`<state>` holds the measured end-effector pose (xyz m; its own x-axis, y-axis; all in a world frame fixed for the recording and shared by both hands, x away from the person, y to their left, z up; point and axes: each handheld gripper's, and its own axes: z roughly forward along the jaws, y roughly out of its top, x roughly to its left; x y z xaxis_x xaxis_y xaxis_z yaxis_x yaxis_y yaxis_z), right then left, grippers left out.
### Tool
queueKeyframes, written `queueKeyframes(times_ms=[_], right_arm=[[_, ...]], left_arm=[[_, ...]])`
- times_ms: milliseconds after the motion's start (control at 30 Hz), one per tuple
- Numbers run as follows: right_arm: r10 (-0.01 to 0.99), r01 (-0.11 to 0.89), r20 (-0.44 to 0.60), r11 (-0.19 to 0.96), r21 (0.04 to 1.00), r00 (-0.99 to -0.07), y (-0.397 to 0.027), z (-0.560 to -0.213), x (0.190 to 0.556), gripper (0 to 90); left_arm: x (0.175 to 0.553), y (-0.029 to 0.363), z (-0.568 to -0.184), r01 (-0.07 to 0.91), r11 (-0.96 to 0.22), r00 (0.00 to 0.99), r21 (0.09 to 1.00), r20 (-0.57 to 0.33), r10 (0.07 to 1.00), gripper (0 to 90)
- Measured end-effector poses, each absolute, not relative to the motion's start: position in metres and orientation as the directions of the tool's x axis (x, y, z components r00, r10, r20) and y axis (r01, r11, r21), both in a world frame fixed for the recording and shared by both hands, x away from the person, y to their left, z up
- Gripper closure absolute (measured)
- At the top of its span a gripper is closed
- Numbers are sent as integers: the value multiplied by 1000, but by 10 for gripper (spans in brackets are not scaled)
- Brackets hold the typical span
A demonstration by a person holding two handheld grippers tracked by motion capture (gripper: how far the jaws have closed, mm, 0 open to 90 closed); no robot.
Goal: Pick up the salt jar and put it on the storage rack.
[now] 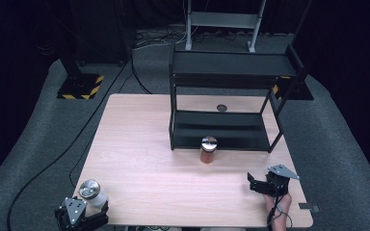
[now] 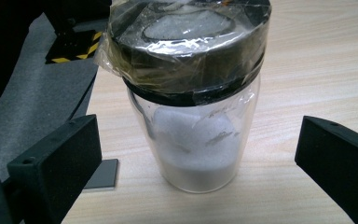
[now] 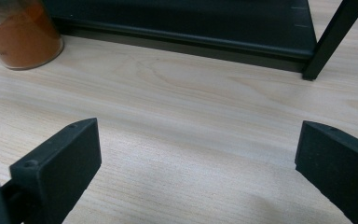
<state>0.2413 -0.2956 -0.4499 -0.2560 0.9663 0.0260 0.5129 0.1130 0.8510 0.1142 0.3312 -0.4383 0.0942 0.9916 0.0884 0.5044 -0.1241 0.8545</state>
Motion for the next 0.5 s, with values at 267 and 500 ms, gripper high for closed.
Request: queueKeyframes(times_ms=[267,500], right_arm=[[966,516,24,115,849,-256,-295,-449,242,0],[966,513,25,114,851,-256,-295,-450,241,0]], left_arm=[[119,333,-435,511,-123,103,851,82,991,0],[126,333,-435,511,-133,112,849,87,990,0]])
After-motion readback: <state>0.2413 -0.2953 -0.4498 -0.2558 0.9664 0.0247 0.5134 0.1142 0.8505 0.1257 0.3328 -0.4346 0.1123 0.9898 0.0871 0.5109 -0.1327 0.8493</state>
